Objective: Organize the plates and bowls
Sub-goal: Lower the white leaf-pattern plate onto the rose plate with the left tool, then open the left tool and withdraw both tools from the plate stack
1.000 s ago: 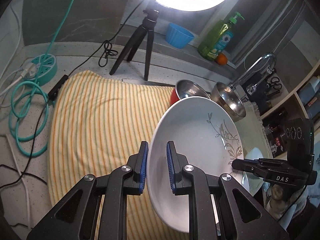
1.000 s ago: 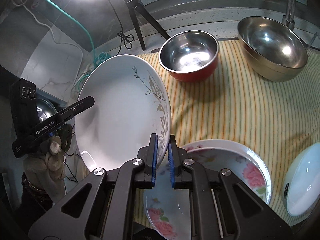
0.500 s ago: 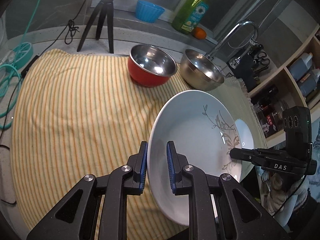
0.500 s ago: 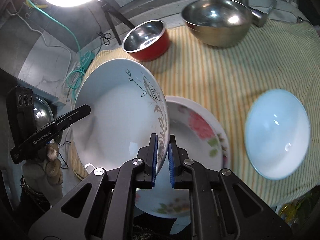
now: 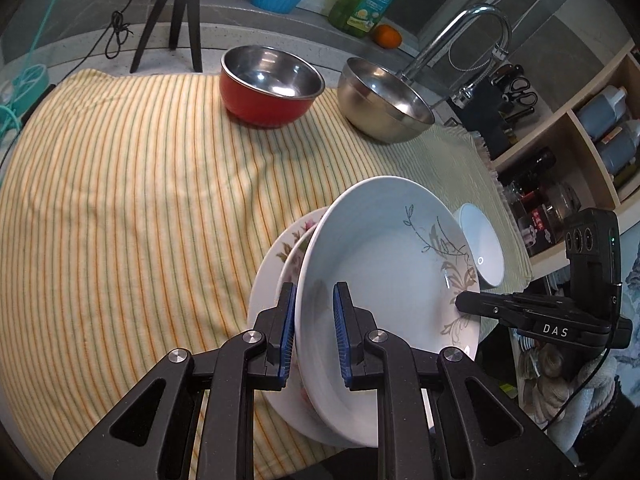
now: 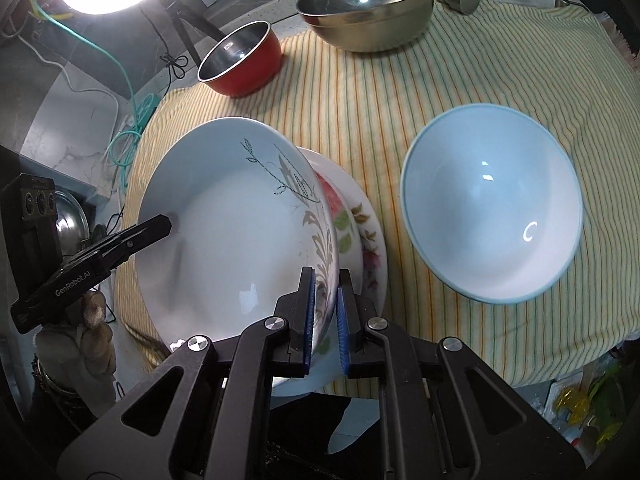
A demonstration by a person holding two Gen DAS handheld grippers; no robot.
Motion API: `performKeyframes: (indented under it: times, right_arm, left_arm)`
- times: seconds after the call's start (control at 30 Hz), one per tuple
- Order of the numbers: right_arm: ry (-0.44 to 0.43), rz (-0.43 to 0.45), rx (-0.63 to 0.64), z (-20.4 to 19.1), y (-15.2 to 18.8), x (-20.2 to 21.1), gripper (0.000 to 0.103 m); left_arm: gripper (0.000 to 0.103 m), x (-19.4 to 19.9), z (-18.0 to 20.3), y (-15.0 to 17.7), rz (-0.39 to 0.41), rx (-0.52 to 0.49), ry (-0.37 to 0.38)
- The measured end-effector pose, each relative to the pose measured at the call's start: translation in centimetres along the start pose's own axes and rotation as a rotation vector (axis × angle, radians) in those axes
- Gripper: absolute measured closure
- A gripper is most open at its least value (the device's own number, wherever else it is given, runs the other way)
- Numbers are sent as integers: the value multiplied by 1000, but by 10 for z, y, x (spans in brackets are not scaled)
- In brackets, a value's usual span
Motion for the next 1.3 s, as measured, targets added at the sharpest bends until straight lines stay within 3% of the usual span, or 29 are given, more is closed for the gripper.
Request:
performKeyframes:
  times: [0.43,1.0,1.3]
  right_arm:
    - [13,-7,5,4,3,-4,93]
    - [166,8,90,-5,9,-7,90]
    - [161,28,98,-5,10,-5,89]
  left_arm:
    - [87,-7,2,5,-18,-14,-51]
    - [87,-7,3,7,-10,-40,-107]
    - [87,-4,2,8,0,-28,-112]
Point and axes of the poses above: each gripper's, at about its wrist camera, not at the fingertips, and x roughly against the way its jaws point, z to its right, y to its underside, the point moved 6 cm from there along -x, roughly the way its jaws point, and after that the axes turned 12 degrees about -z, right-handed, at the moved point
